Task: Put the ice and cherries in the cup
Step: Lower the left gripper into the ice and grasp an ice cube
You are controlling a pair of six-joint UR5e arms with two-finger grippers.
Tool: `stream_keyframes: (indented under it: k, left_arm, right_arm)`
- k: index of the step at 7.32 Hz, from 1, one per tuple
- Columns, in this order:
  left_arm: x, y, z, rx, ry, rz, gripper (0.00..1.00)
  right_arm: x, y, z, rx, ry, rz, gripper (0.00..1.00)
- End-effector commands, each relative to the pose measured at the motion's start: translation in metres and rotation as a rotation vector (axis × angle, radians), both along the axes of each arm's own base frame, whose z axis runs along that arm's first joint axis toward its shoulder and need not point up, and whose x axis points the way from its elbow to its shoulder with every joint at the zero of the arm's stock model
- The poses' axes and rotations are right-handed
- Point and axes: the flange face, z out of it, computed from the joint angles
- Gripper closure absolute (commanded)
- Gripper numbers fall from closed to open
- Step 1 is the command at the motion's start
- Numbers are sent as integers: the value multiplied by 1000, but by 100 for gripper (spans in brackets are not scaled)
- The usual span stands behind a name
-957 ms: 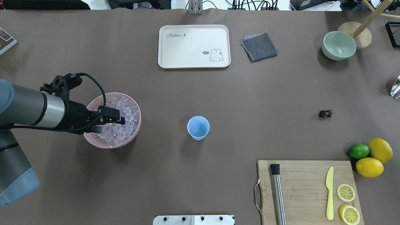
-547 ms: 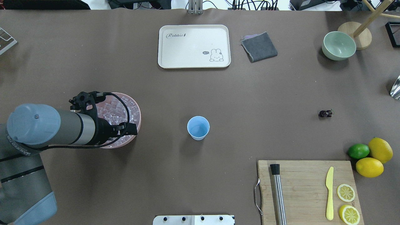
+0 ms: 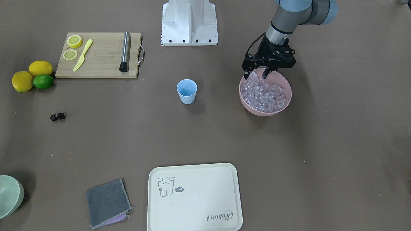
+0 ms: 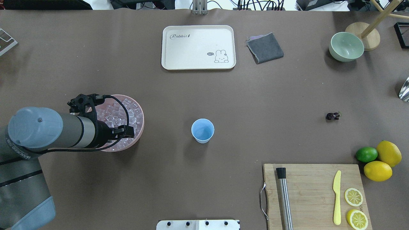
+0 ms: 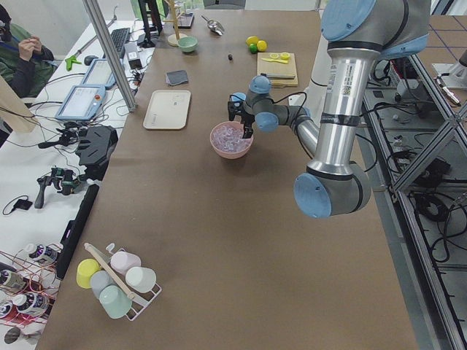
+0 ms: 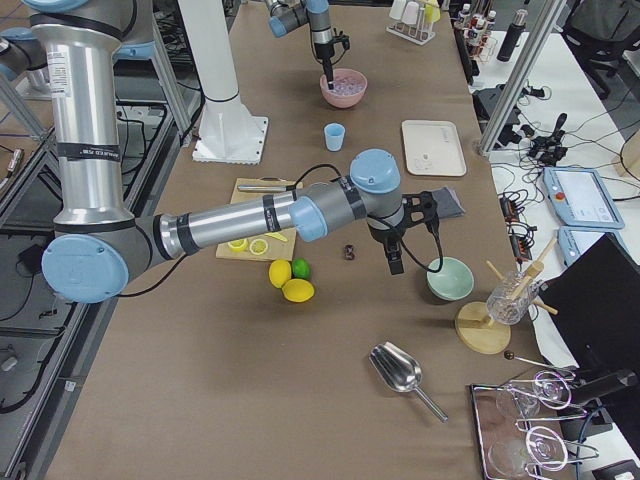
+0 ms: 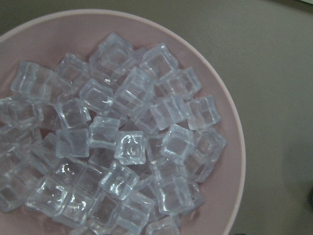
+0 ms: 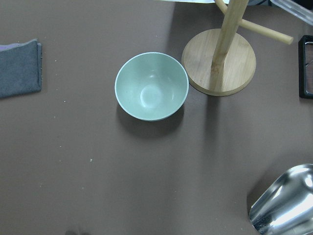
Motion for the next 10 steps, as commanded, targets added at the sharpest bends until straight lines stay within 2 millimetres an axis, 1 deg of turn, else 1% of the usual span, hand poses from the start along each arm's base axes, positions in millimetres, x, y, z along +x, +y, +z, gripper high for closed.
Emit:
stream_keyframes:
  k: [1,3,5,10]
  left_arm:
    - [-4,1,10,-11,-16,-6,22]
    - [1,2,3,-8,-5,-3,22]
    - [4,5,3,-7,-5,5,22]
    - [11,6,15,-12,-29,15,22]
  right_arm:
    - [0,0,0,0,0,0,0]
    - [-2,0,1,-1,1,-2,0]
    - [-3,-1,2,-4,2,-4,0]
    - [-5,0,4,-24,-3,4,0]
